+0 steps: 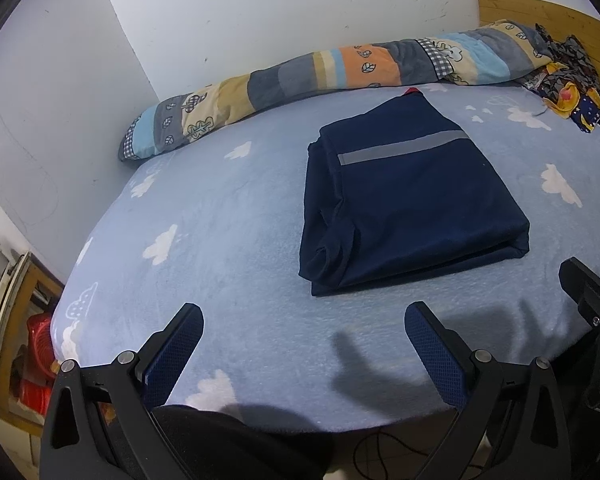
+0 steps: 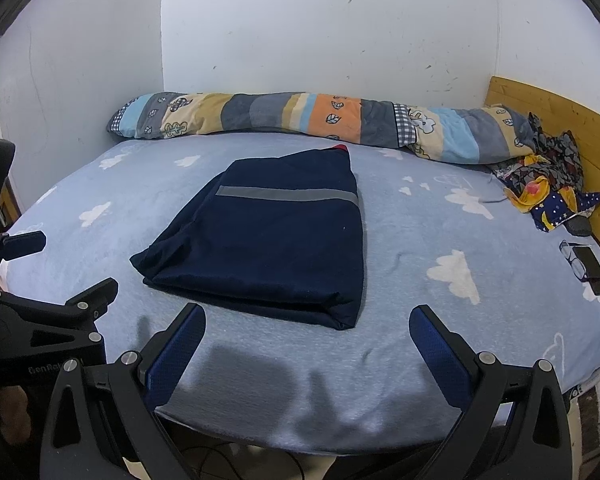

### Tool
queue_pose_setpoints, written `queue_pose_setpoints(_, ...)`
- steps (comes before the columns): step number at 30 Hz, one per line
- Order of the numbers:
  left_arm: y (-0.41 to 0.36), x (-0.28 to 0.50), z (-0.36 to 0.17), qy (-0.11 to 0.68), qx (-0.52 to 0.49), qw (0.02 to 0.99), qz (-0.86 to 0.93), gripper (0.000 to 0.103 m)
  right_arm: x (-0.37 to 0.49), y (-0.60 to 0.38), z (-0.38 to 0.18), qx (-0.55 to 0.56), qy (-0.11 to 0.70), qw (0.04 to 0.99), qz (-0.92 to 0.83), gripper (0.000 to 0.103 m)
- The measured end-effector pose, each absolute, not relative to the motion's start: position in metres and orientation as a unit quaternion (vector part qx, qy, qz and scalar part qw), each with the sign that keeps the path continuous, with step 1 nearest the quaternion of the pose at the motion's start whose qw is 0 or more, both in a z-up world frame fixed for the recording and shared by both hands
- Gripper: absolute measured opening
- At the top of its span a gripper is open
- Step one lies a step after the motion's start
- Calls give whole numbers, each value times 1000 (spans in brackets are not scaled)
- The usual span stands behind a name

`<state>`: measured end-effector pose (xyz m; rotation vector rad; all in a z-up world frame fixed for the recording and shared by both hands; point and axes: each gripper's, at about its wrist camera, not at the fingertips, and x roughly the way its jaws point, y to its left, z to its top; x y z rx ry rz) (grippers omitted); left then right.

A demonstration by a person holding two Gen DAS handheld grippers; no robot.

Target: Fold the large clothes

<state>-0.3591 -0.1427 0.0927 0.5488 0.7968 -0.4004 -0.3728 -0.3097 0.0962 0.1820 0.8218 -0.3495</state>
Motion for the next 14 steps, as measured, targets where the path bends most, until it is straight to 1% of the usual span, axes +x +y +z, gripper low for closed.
queue_pose_setpoints(9, -143, -362, 92, 372, 269, 868, -192, 102, -374, -313, 96, 89, 396, 899, -168, 103)
queue_pose_setpoints(14, -138, -365, 94, 370, 261, 867, -206, 97, -376, -317, 97, 94, 392, 899, -170, 103)
